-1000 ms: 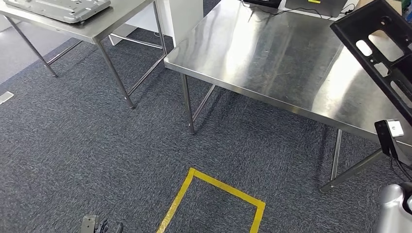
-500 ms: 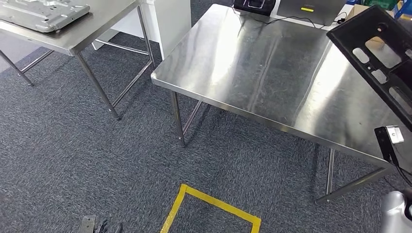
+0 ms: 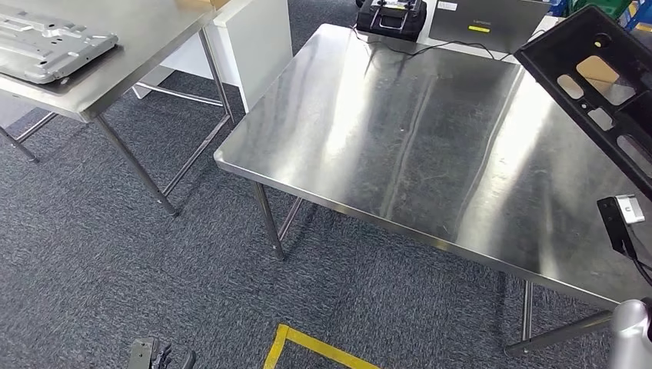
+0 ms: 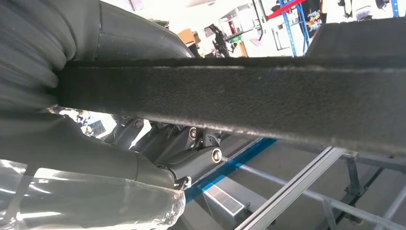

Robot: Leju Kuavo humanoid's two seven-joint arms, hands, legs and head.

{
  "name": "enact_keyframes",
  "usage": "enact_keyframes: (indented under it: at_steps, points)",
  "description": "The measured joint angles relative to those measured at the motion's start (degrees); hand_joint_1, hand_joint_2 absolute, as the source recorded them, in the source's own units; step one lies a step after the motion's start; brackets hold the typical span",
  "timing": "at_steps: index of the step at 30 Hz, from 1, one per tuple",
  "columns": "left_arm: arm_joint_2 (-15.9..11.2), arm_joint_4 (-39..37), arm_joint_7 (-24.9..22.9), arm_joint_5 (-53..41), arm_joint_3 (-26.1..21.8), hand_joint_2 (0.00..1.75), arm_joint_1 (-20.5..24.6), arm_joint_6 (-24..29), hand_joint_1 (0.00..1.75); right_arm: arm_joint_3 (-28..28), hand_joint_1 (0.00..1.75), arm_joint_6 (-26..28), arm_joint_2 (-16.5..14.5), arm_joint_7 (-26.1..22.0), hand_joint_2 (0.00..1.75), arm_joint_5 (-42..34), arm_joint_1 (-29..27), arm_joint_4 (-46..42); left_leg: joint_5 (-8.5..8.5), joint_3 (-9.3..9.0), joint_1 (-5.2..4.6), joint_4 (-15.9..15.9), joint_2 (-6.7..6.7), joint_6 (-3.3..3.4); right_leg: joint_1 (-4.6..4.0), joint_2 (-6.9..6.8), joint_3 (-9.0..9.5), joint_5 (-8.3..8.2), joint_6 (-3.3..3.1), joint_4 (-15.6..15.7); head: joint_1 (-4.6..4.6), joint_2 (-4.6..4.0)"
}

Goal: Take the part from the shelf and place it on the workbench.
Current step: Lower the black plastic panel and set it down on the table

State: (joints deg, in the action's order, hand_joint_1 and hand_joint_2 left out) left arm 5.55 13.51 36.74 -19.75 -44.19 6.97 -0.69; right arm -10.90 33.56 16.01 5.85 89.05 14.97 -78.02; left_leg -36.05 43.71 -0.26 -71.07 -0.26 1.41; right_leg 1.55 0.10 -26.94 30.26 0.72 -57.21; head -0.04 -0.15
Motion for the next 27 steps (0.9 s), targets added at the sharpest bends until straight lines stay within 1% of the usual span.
enact_keyframes:
  at_steps: [1,2,3,4,5,7,8,9,10,11,12,13,14,15,16,17,18,19,20,22,23,24,27]
  points:
    - [0.0,0.0,0.0,0.0,0.0,1.75,0.0,0.0,0.0,0.0,1.75,-0.4,-0.1,0.1,1.75,0.1,0.0,0.0,3.85,-0.08,0.0,3.5,0.06,0.17,0.04,0.03,0.87,0.94,0.19,0.0,-0.02,0.0]
    - [-0.1,0.0,0.0,0.0,0.0,1.75,0.0,0.1,0.0,0.2,1.75,-0.9,-0.3,0.2,1.75,0.3,0.1,0.2,9.02,-0.21,-0.04,7.1,0.07,0.45,-0.08,0.12,1.61,1.9,0.47,0.0,-0.03,0.0]
    - [-0.1,0.0,0.0,0.1,0.0,1.75,0.0,0.1,0.0,0.3,1.75,-1.3,-0.4,0.5,1.75,0.5,0.3,0.4,13.48,-0.45,-0.12,9.6,0.08,0.67,-0.32,0.21,1.97,2.76,0.8,0.0,-0.01,0.0]
    - [-0.1,0.0,0.0,0.1,0.0,1.75,0.1,0.1,0.0,0.4,1.75,-1.8,-0.6,1.0,1.75,0.7,0.5,0.6,16.55,-0.57,-0.27,11.1,0.04,0.88,-0.51,0.32,2.1,3.41,1.15,0.1,0.01,0.0]
    - [-0.2,0.0,0.1,0.1,0.0,1.75,0.2,0.1,0.0,0.6,1.75,-2.1,-0.6,1.6,1.75,0.8,0.9,0.8,17.62,-0.64,-0.45,11.5,-0.02,1.1,-0.71,0.42,2.43,3.92,1.55,0.3,0.01,0.0]
    - [-0.1,0.0,0.2,0.1,0.0,1.75,0.5,0.1,0.0,1.0,1.75,-2.5,-0.5,2.5,1.75,1.0,1.6,1.1,17.14,-1.38,-0.46,11.8,-0.16,1.65,-0.6,0.36,3.23,4.65,2.21,1.0,0.0,0.0]
    - [-0.1,0.0,0.2,0.1,0.0,1.75,0.6,0.1,0.0,1.2,1.75,-2.6,-0.5,2.7,1.75,1.0,1.8,1.2,16.83,-1.89,-0.36,12.1,-0.23,2.07,-0.53,0.27,3.09,5.31,2.38,0.0,0.0,0.0]
    - [-0.1,0.0,0.3,0.1,0.0,1.75,0.8,0.1,0.0,1.4,1.75,-2.7,-0.4,2.8,1.75,1.0,2.0,1.4,16.49,-2.47,-0.23,12.4,-0.29,2.44,-0.46,0.19,1.97,6.36,2.4,-2.5,0.03,0.0]
    - [-0.1,0.0,0.4,0.1,0.0,1.75,0.9,0.1,0.0,1.5,1.75,-2.8,-0.4,3.1,1.75,1.0,2.2,1.5,16.1,-2.9,-0.22,12.6,-0.38,2.73,-0.41,0.13,-0.22,7.63,2.3,-6.3,0.07,0.0]
    - [-0.1,0.0,0.6,0.0,0.0,1.75,0.9,0.1,0.0,1.7,1.75,-3.0,-0.4,3.4,1.75,1.0,2.3,1.7,15.7,-3.25,-0.22,12.6,-0.47,2.93,-0.42,0.13,-3.12,8.91,2.27,-10.6,0.07,0.0]
    - [0.0,0.0,1.0,-0.1,0.0,1.75,0.9,0.2,0.0,1.9,1.75,-3.2,-0.4,3.9,1.75,1.0,2.3,2.0,15.31,-3.57,-0.24,12.6,-0.61,3.0,-0.42,0.13,-5.97,9.61,2.41,-14.3,0.08,0.0]
    - [0.0,0.0,1.6,-0.2,0.0,1.75,0.9,0.3,0.0,2.0,1.75,-3.5,-0.4,4.4,1.75,1.0,2.3,2.2,14.95,-3.92,-0.26,12.6,-0.78,2.98,-0.42,0.13,-8.07,9.29,2.8,-16.1,0.08,0.0]
    - [0.1,0.1,2.2,-0.4,0.1,1.75,0.9,0.5,0.0,2.0,1.75,-3.7,-0.4,4.7,1.75,1.0,2.2,2.5,14.6,-4.35,-0.28,12.6,-0.96,2.91,-0.42,0.13,-9.09,7.79,3.4,-15.5,0.09,0.0]
    - [0.2,0.4,2.7,-0.3,0.2,1.75,0.9,0.8,0.0,1.9,1.75,-3.9,-0.4,4.8,1.75,1.0,2.2,2.8,14.26,-4.85,-0.29,12.6,-1.12,2.8,-0.4,0.11,-8.97,5.3,4.08,-12.7,0.09,0.0]
    - [0.4,0.8,3.0,-0.1,0.4,1.75,0.9,1.1,0.0,1.7,1.75,-4.0,-0.3,4.7,1.75,1.0,2.3,3.2,13.96,-5.3,-0.3,12.6,-1.27,2.63,-0.36,0.06,-8.11,2.35,4.66,-8.5,0.12,0.0]
    - [0.5,1.2,3.2,0.3,0.6,1.75,0.9,1.2,0.0,1.5,1.75,-4.1,-0.3,4.6,1.75,0.9,2.4,3.6,13.71,-5.68,-0.37,12.6,-1.4,2.45,-0.35,-0.01,-7.19,-0.13,4.92,-4.8,0.15,0.0]
    - [0.6,1.6,3.3,0.7,0.8,1.75,0.9,1.3,0.0,1.2,1.75,-4.1,-0.3,4.4,1.75,0.9,2.6,4.1,13.48,-5.93,-0.47,12.5,-1.53,2.23,-0.4,-0.08,-6.51,-1.88,4.82,-2.0,0.15,0.0]
    - [0.6,1.9,3.3,1.0,1.1,1.75,0.8,1.4,0.0,0.9,1.75,-4.0,-0.3,4.2,1.75,0.9,2.8,4.6,13.31,-6.01,-0.56,12.4,-1.63,2.02,-0.47,-0.12,-6.11,-2.79,4.38,-0.7,0.22,0.0]
    - [0.7,2.3,3.4,1.4,1.3,1.75,0.8,1.4,0.0,0.6,1.75,-4.0,-0.3,4.1,1.75,0.8,3.1,5.2,13.1,-6.04,-0.71,12.3,-1.68,2.05,-0.52,-0.12,-5.98,-3.07,3.82,-0.5,0.21,0.0]
    - [0.7,3.2,3.4,2.5,2.0,1.75,0.4,1.9,0.0,-0.1,1.75,-3.8,-0.3,3.8,1.75,0.8,4.1,7.0,12.92,-6.02,-0.8,12.3,-1.64,2.55,-0.52,-0.04,-5.7,-3.31,3.05,-0.3,0.23,0.0]
    - [0.7,3.7,3.4,3.2,2.5,1.75,0.1,2.2,0.0,-0.5,1.75,-3.7,-0.3,3.7,1.75,0.8,4.8,8.4,12.89,-6.05,-0.81,12.3,-1.54,2.86,-0.52,0.03,-5.7,-3.37,2.93,-0.3,0.2,0.0]
    - [0.7,4.0,3.4,3.8,3.0,1.75,-0.1,2.6,0.0,-1.0,1.75,-3.6,-0.3,3.6,1.75,0.8,5.6,9.9,12.95,-6.11,-0.76,12.4,-1.42,2.97,-0.58,0.12,-5.69,-3.39,2.86,-0.3,0.22,0.0]
    - [0.8,5.0,3.4,5.7,4.6,1.75,-0.6,2.6,0.0,-2.0,1.75,-3.3,-0.3,3.7,1.75,0.9,7.9,14.8,12.95,-6.3,-0.63,12.6,-1.2,2.79,-0.77,0.31,-5.7,-3.33,2.69,-0.3,0.23,0.0]
